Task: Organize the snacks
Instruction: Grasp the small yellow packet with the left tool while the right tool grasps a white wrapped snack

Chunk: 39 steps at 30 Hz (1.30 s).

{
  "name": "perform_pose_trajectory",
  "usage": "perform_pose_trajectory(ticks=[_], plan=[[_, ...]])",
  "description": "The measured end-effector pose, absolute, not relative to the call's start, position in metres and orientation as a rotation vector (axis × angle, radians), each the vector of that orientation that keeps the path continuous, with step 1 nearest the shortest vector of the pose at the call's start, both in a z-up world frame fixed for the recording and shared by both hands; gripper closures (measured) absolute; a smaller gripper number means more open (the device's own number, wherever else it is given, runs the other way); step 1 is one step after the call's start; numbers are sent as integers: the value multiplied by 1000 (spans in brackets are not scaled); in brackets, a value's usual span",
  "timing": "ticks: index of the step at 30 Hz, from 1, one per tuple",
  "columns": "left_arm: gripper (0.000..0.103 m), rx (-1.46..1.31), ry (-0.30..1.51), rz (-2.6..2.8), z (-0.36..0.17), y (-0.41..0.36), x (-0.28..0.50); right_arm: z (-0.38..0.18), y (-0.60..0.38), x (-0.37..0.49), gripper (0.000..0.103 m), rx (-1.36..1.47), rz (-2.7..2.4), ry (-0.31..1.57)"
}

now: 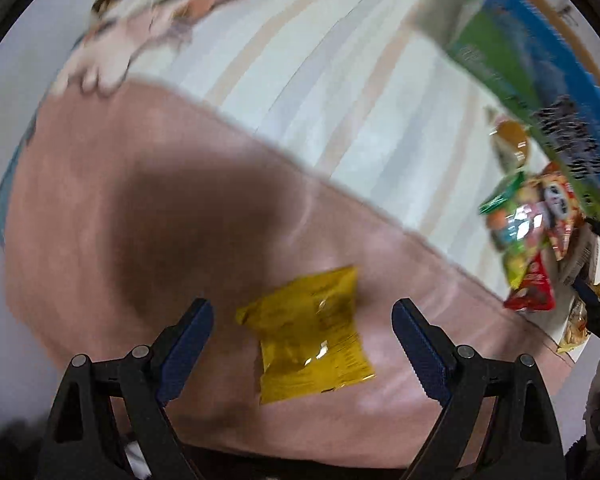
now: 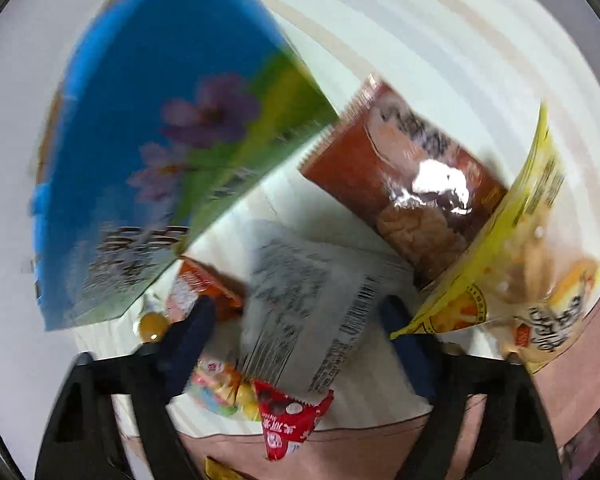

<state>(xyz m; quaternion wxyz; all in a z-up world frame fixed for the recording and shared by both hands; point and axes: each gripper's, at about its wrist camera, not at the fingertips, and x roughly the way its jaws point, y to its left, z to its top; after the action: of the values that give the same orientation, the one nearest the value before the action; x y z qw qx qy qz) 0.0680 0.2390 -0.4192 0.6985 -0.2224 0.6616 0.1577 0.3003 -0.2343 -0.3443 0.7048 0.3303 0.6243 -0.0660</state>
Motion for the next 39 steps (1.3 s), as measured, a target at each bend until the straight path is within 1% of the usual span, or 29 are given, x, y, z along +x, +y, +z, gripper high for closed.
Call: perform_pose_trajectory(ticks=[1, 3, 5, 9, 10, 11, 12, 13, 17, 19, 20, 21, 22, 24, 28, 33, 35, 36, 37, 38, 39], plan=[[12, -511, 1483, 357, -423, 241, 65, -346, -234, 299, 39, 740, -141, 1388], [12, -559, 1509, 355, -433, 245, 59, -345, -227, 294, 49, 685, -107, 1394], [12, -596, 1542, 339, -443, 246, 56, -341, -220, 288, 53, 628, -55, 1401], [12, -657, 1596, 285, -466, 240, 53, -321, -199, 258, 55, 380, 70, 1410], [13, -650, 1594, 280, -469, 237, 54, -318, -195, 250, 55, 328, 92, 1412], [18, -642, 1580, 264, -471, 232, 55, -316, -190, 239, 55, 263, 116, 1418], [21, -607, 1579, 261, -472, 225, 58, -315, -184, 228, 55, 196, 141, 1428], [26, -582, 1574, 252, -472, 220, 61, -317, -178, 211, 55, 107, 163, 1446], [28, -420, 1551, 148, -463, 178, 76, -330, -165, 175, 56, -101, 196, 1487], [28, -349, 1550, 95, -461, 154, 80, -340, -162, 163, 56, -150, 199, 1509], [28, -321, 1552, 65, -461, 142, 82, -343, -162, 161, 53, -153, 203, 1524], [28, -303, 1556, 44, -462, 135, 81, -346, -163, 160, 44, -119, 208, 1546], [28, -280, 1565, 25, -464, 127, 80, -347, -165, 159, 39, -80, 216, 1557], [28, -224, 1576, 11, -467, 116, 80, -344, -180, 158, 20, 45, 220, 1555], [28, -228, 1580, 11, -472, 113, 80, -333, -198, 157, 19, 163, 212, 1522], [28, -235, 1583, 15, -478, 126, 83, -339, -211, 162, 19, 192, 203, 1565], [28, -248, 1578, 23, -483, 137, 85, -351, -209, 170, 19, 173, 201, 1573], [28, -254, 1574, 25, -486, 141, 92, -359, -208, 171, 21, 186, 201, 1592], [36, -248, 1568, 29, -485, 142, 91, -363, -200, 170, 27, 214, 194, 1608], [47, -239, 1561, 31, -483, 144, 91, -367, -197, 170, 51, 232, 187, 1612], [48, -235, 1556, 25, -479, 144, 90, -370, -192, 170, 53, 225, 178, 1612]])
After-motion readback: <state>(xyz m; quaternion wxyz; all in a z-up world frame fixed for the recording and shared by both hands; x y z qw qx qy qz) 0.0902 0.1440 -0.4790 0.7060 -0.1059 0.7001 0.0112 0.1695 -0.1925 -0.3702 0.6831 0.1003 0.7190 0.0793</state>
